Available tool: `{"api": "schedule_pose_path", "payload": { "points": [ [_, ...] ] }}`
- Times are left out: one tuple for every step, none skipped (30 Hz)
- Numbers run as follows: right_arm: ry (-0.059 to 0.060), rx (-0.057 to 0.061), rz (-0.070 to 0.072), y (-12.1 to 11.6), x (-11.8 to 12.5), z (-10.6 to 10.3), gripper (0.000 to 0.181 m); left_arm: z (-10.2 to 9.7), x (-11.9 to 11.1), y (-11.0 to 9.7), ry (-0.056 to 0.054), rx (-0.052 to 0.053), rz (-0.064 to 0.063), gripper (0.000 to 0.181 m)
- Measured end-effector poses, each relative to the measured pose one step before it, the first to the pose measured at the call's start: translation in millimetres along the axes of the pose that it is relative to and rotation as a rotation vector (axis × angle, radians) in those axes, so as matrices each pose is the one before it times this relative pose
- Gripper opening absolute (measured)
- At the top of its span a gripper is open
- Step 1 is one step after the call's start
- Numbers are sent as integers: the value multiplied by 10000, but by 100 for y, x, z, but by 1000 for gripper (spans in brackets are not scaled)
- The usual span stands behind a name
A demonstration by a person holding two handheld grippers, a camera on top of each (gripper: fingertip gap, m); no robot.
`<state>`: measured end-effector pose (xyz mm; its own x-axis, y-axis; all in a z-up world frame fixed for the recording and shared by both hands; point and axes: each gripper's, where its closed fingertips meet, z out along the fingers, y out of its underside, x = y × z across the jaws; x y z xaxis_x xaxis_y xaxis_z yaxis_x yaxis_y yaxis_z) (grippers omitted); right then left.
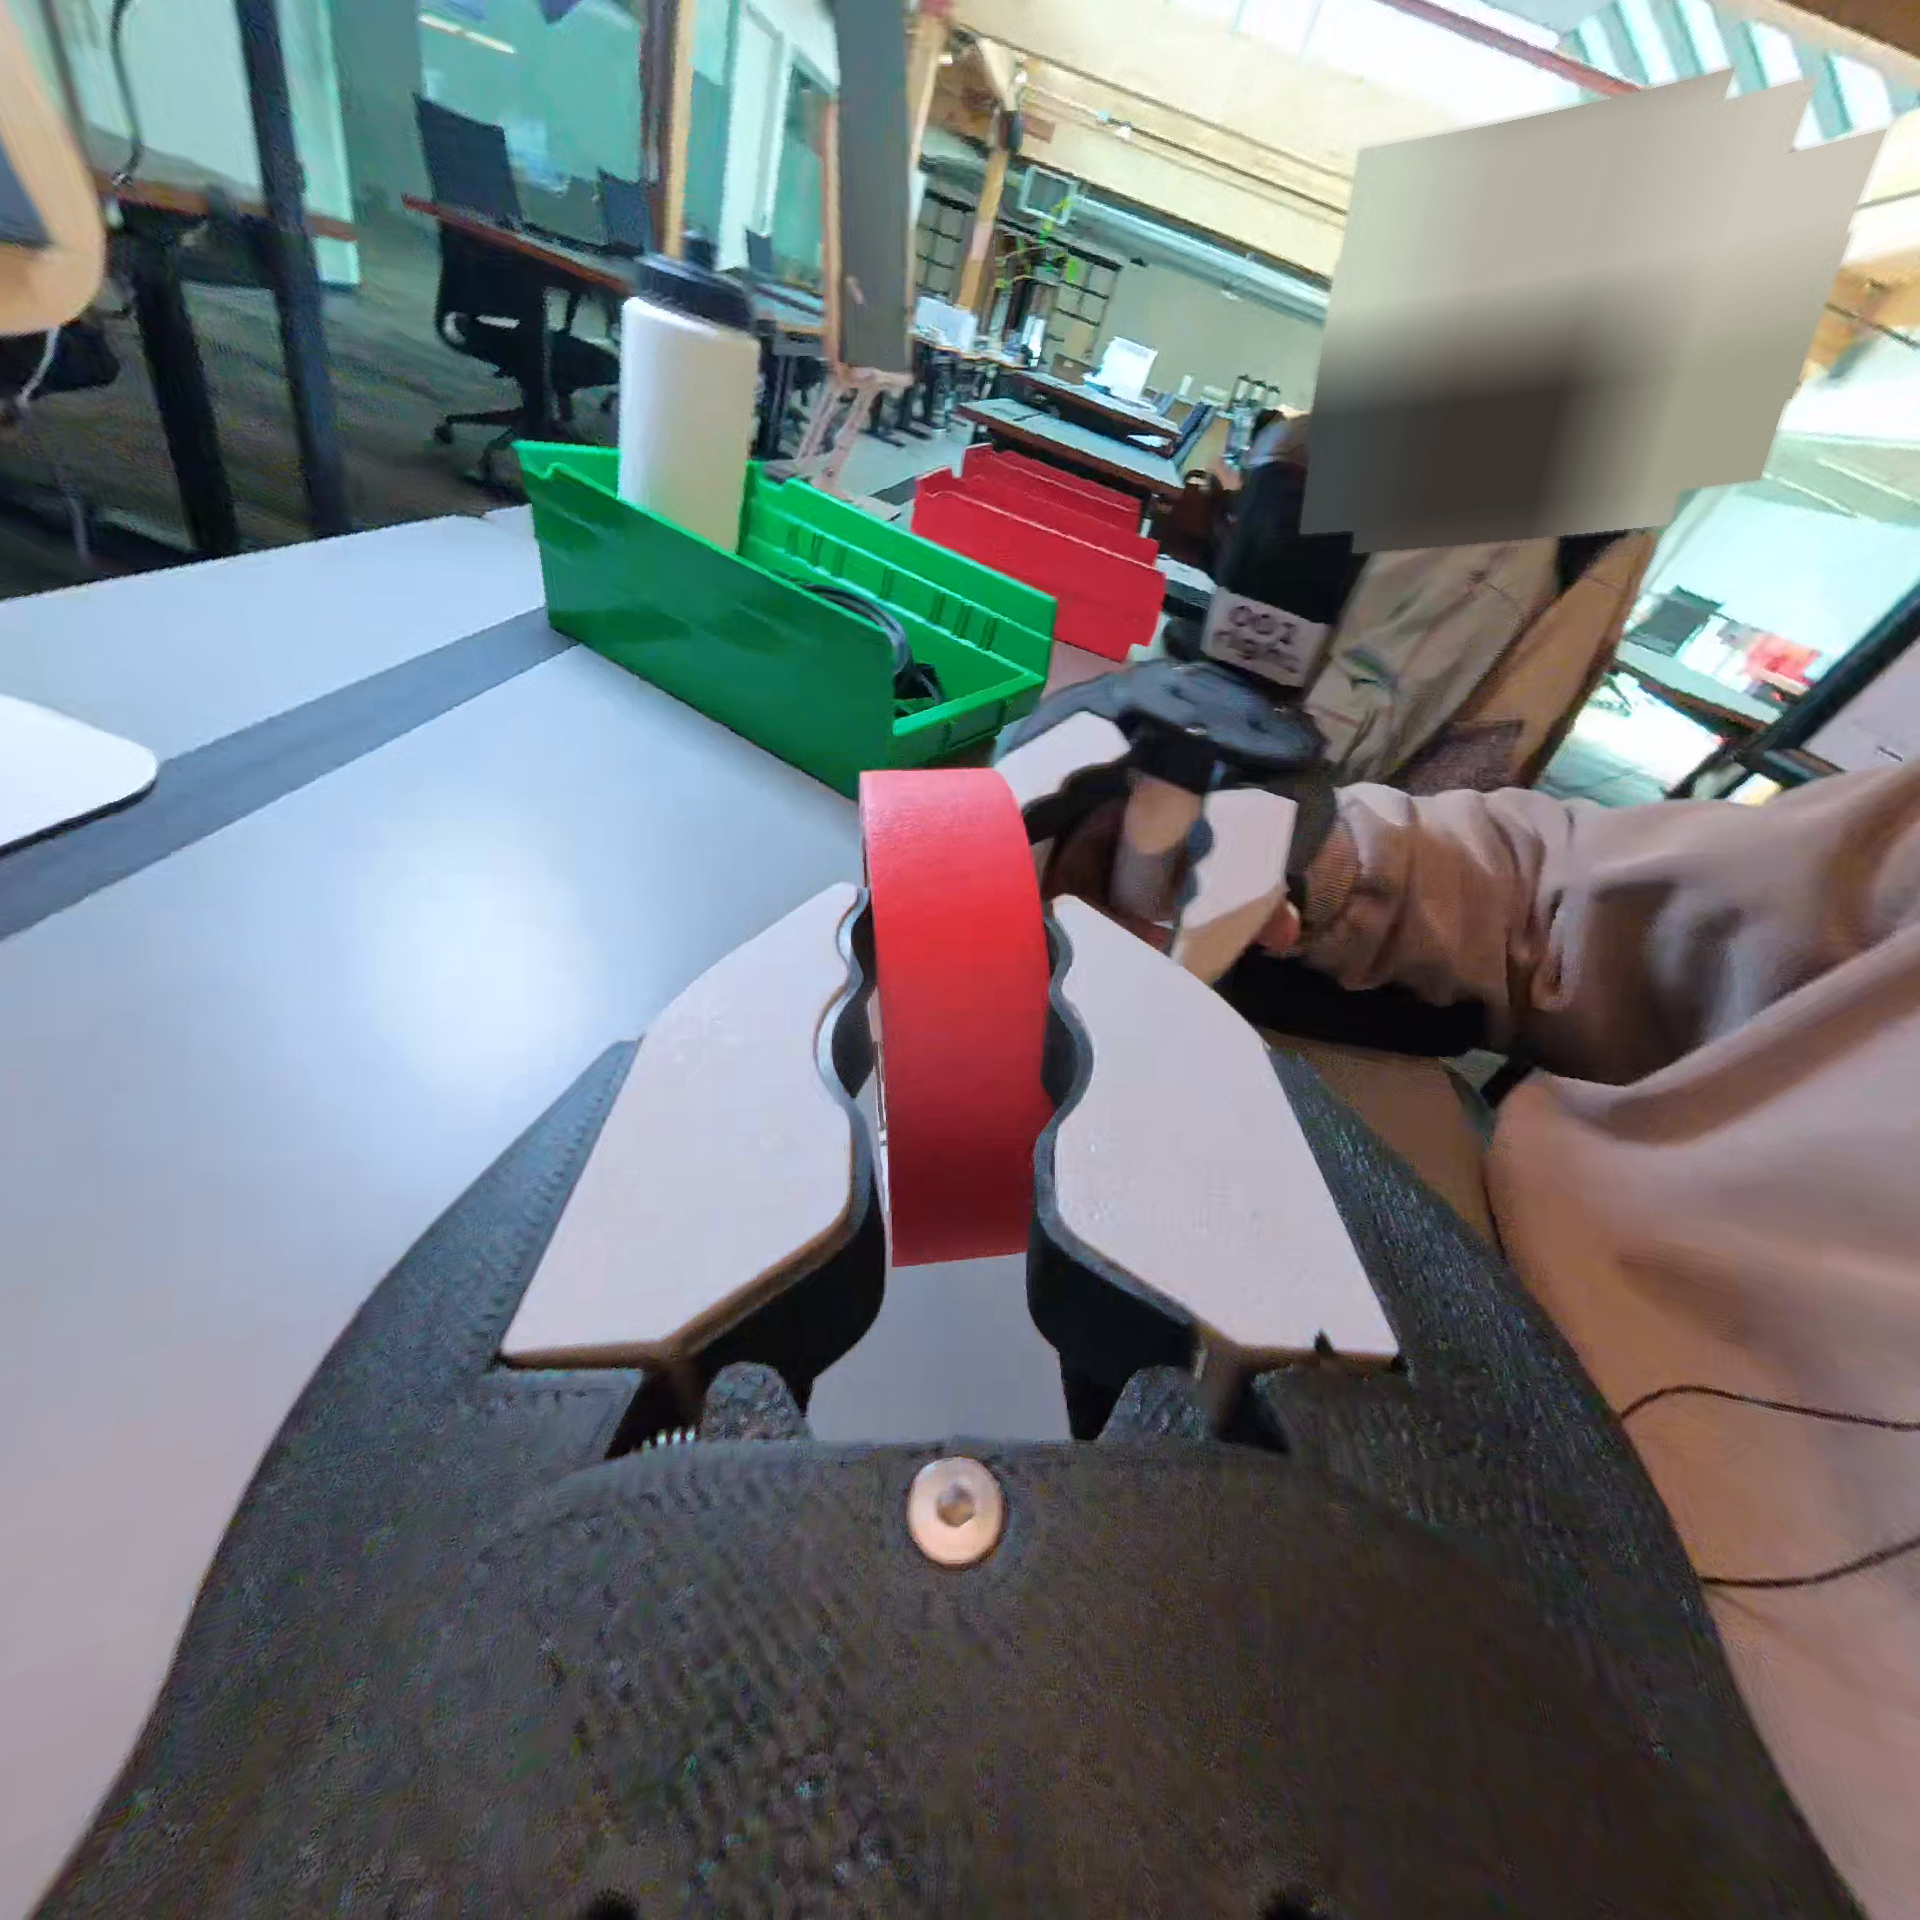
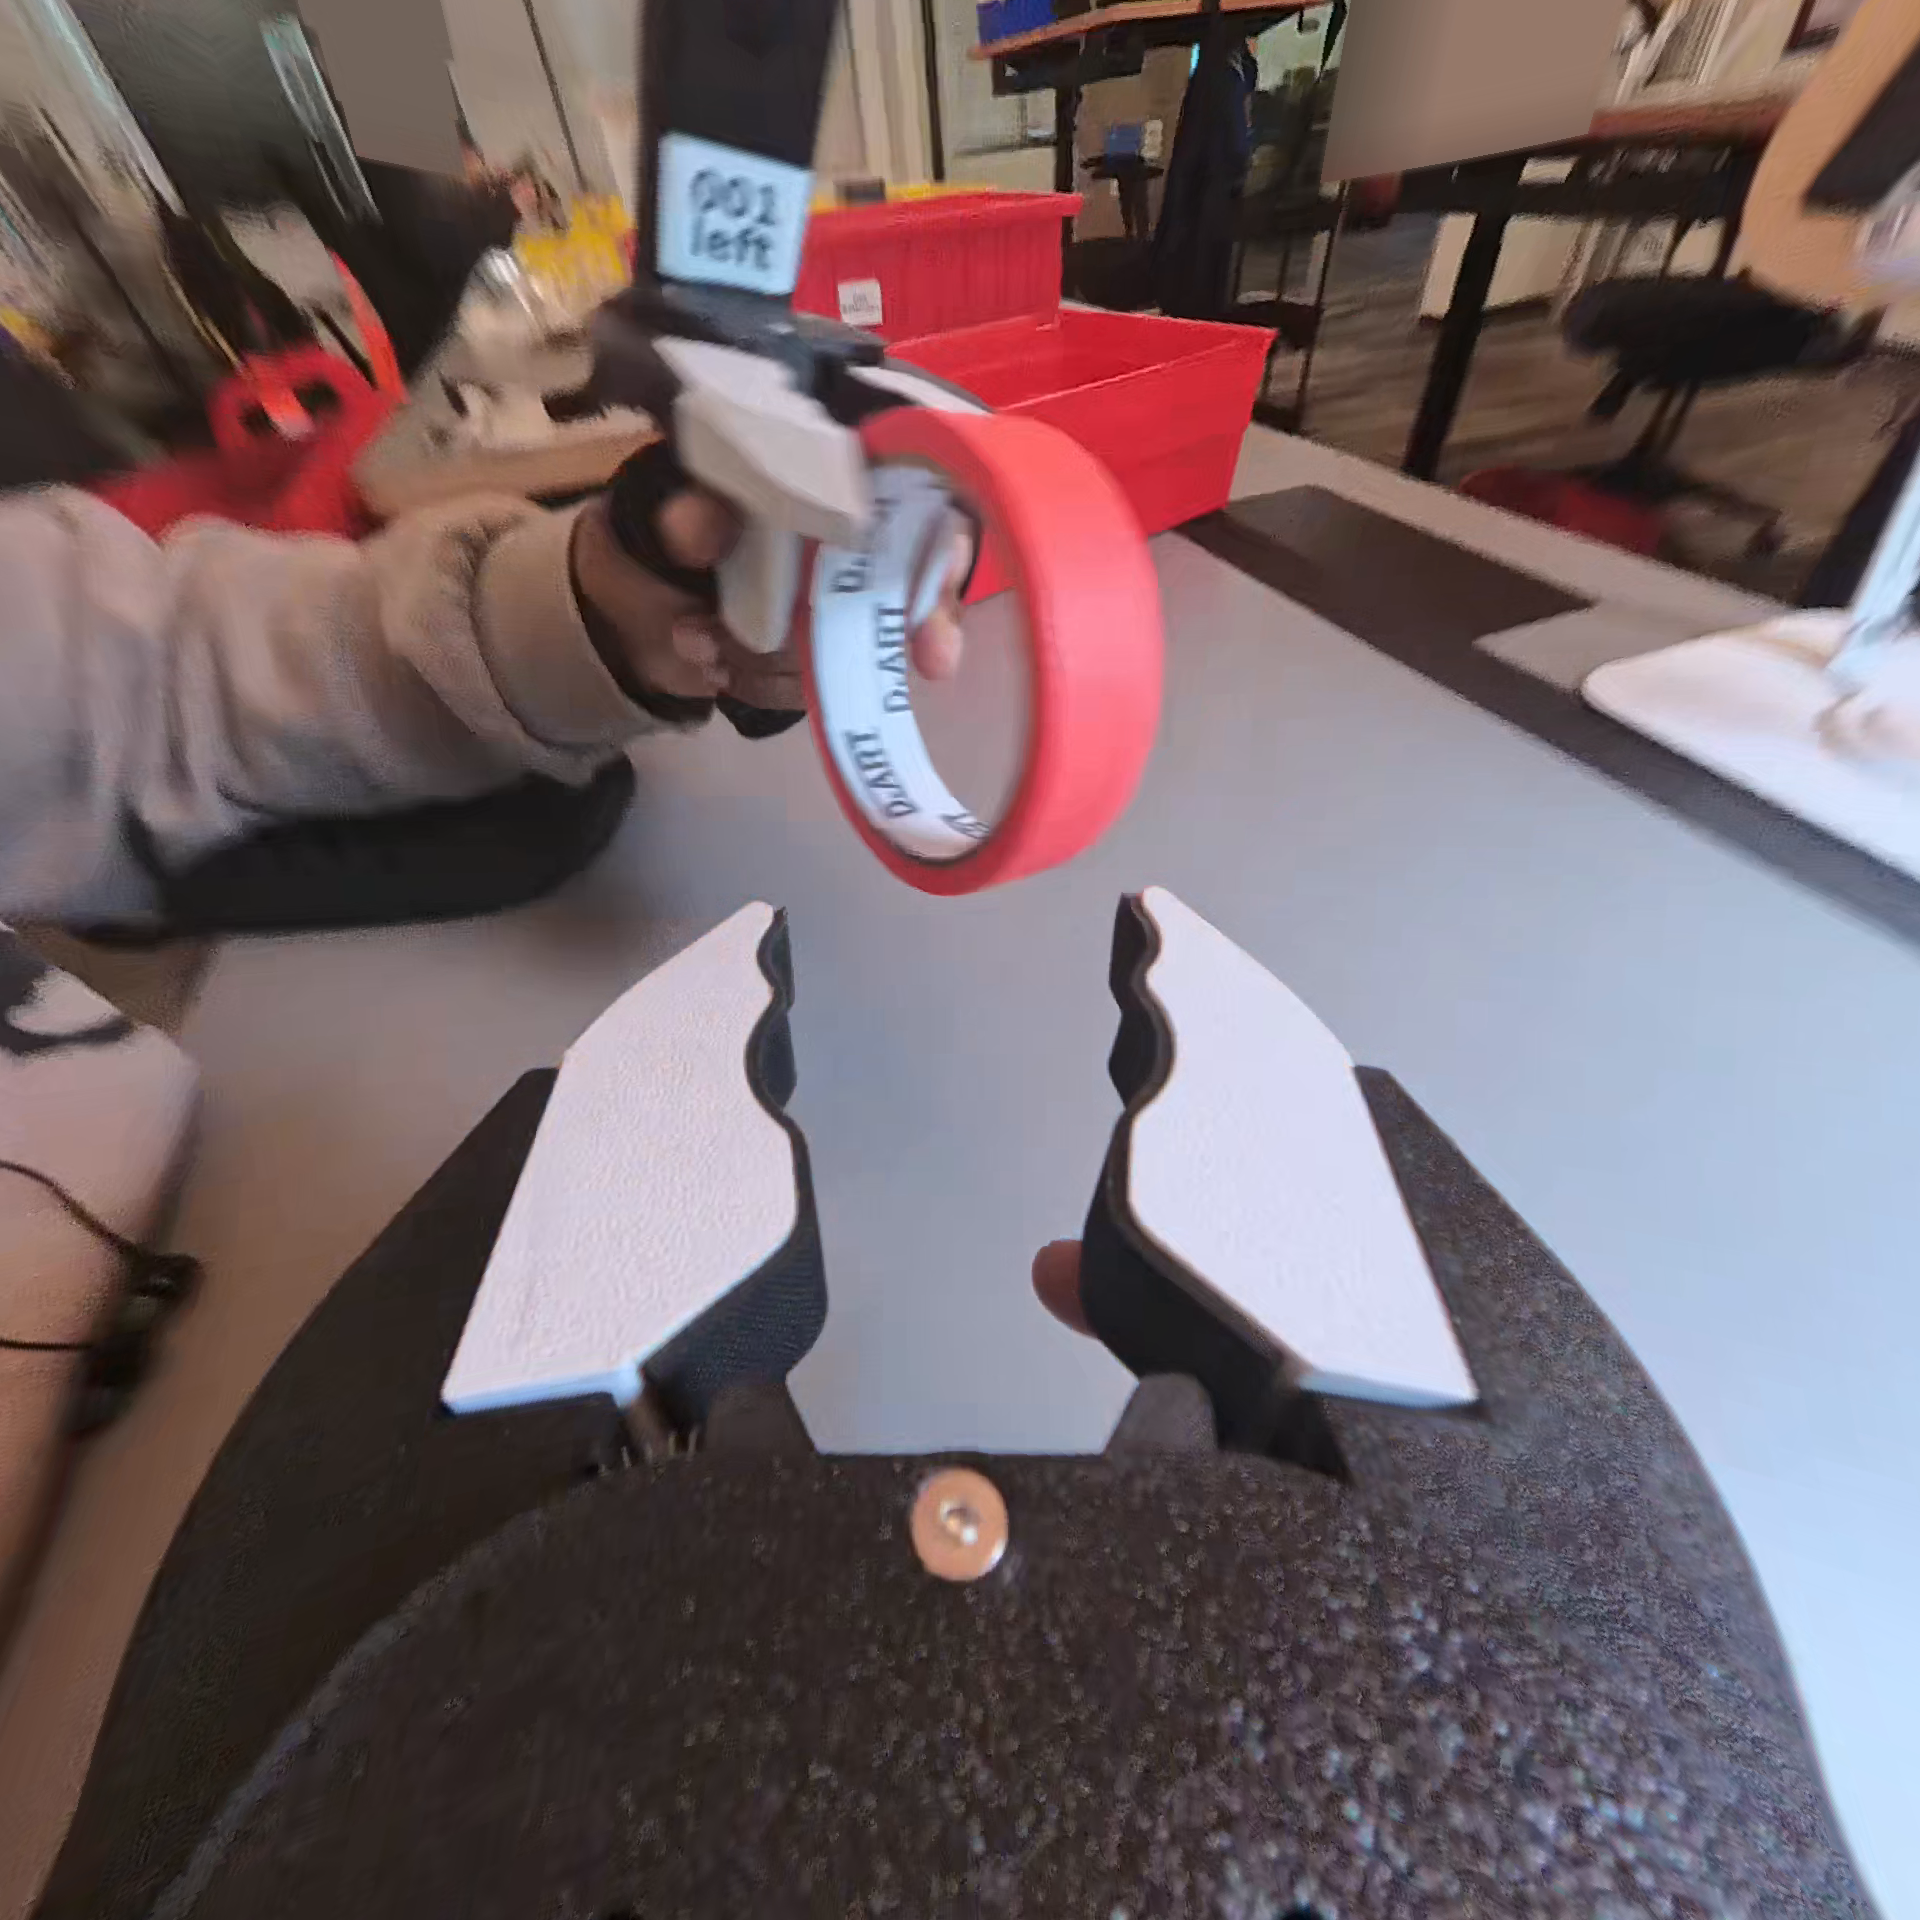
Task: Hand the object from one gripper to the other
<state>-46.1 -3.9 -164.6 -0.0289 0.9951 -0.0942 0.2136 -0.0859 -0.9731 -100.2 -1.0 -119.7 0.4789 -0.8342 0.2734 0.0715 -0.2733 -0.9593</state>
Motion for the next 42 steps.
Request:
{"api": "schedule_pose_path", "payload": {
  "points": [
    [-499, 150, 812, 100, 153, -188, 59, 63, 1227, -306, 529, 150, 256, 29],
    [-846, 122, 728, 81, -517, -133, 59, 224, 1080, -258, 568, 157, -51, 29],
    [-1059, 202, 712, -76, -1052, -37, 59, 263, 1175, -92, 702, 141, -154, 29],
    [-1132, 299, 643, -234, -1383, 81, 56, 273, 1117, 4, 708, 160, -134, 29],
    [-912, 216, 478, -95, -1261, 305, 54, 286, 946, 55, 620, 183, -113, 29],
    [-579, -18, 198, 221, -957, 526, 54, 304, 809, 133, 616, 142, -198, 29],
    [-606, -111, -116, 327, -1199, 536, 50, 279, 481, 221, 448, 72, -245, 29],
    [-499, -55, -281, 180, -1194, 474, 34, 208, 145, 264, 212, -9, -174, 29],
    [-111, 40, -326, -98, -678, 374, 30, 31, 19, 191, 164, 6, -101, 29],
    [131, 118, -299, -351, -285, 162, 29, -161, -98, 25, 89, 80, -136, 29],
    [253, 99, -217, -435, 24, -33, 28, -278, -487, 30, -192, 36, -150, 29],
    [405, 38, -234, -369, 375, -222, 27, -280, -879, 117, -490, -73, -151, 29],
    [715, -157, -450, -114, 856, -313, 27, -318, -1226, 188, -766, -151, -127, 32],
    [897, -407, -753, 208, 1053, -285, 27, -338, -1581, 233, -973, -150, -149, 38],
    [998, -528, -982, 401, 1124, -221, 27, -323, -1579, 247, -891, -122, -295, 44],
    [1144, -618, -1109, 575, 1253, -124, 27, -203, -1109, 199, -479, -44, -547, 45],
    [1204, -704, -1325, 746, 1262, -29, 27, -51, -483, 17, 40, 93, -778, 48],
    [1181, -768, -1460, 909, 1163, 68, 27, 11, -84, -195, 263, 243, -895, 51],
    [1011, -728, -1451, 926, 836, 151, 27, 69, 66, -269, 332, 314, -857, 52],
    [795, -624, -1406, 824, 450, 237, 27, 124, 36, -145, 287, 268, -812, 51],
    [729, -580, -1406, 750, 253, 305, 27, 189, -134, 27, 154, 190, -730, 51],
    [677, -514, -1549, 571, 59, 342, 27, 252, -248, 164, 57, 148, -555, 52],
    [680, -448, -1642, 361, 2, 364, 27, 290, -497, 274, -133, 89, -370, 53],
    [538, -489, -1509, 222, -124, 441, 27, 298, -622, 296, -251, 34, -163, 54],
    [168, -458, -1121, 17, -445, 454, 28, 253, -553, 244, -216, 14, -33, 53],
    [-83, -344, -437, -197, -612, 445, 28, 182, -555, 154, -216, -27, -1, 52],
    [-162, -235, -19, -310, -575, 353, 28, -8, -647, 41, -279, -49, 71, 47],
    [100, 136, 28, -559, -29, 55, 27, -221, -602, -57, -236, -83, 230, 31],
    [-28, 181, -6, -407, 0, -100, 27, -214, 51, 18, 224, -256, 194, 31],
    [99, 253, 439, -335, 401, -211, 28, -190, 272, -52, 307, -259, 44, 31],
    [-98, 408, 708, -443, 432, -360, 31, -233, 451, -310, 261, -16, 336, 31],
    [-160, 589, 976, -737, 640, -591, 36, -309, 409, -487, 123, 129, 569, 30],
    [-229, 810, 1363, -1090, 778, -795, 42, -361, 527, -412, 238, -23, 574, 30],
    [-465, 922, 1733, -1295, 630, -870, 47, -345, 912, -346, 576, -113, 419, 29],
    [-662, 985, 1899, -1374, 392, -896, 53, -366, 1156, -297, 754, -83, 345, 29],
    [-599, 936, 2007, -1230, 481, -851, 54, -284, 1223, -146, 728, -90, 418, 29],
    [-679, 924, 1990, -1193, 382, -787, 52, -129, 995, -23, 525, -116, 464, 30],
    [-643, 942, 1879, -1248, 298, -720, 52, -45, 556, -16, 199, -14, 422, 30],
    [-704, 768, 1583, -1081, 28, -557, 48, 4, 585, -32, 317, 66, 244, 30],
    [-776, 624, 1392, -893, -287, -322, 52, 8, 615, -1, 453, 60, 11, 30],
    [-685, 310, 1179, -403, -226, -142, 56, 49, 620, 103, 476, -15, -66, 30],
    [-482, 218, 898, -190, -27, -115, 59, 120, 268, 133, 145, -16, 81, 29]
  ]
}}
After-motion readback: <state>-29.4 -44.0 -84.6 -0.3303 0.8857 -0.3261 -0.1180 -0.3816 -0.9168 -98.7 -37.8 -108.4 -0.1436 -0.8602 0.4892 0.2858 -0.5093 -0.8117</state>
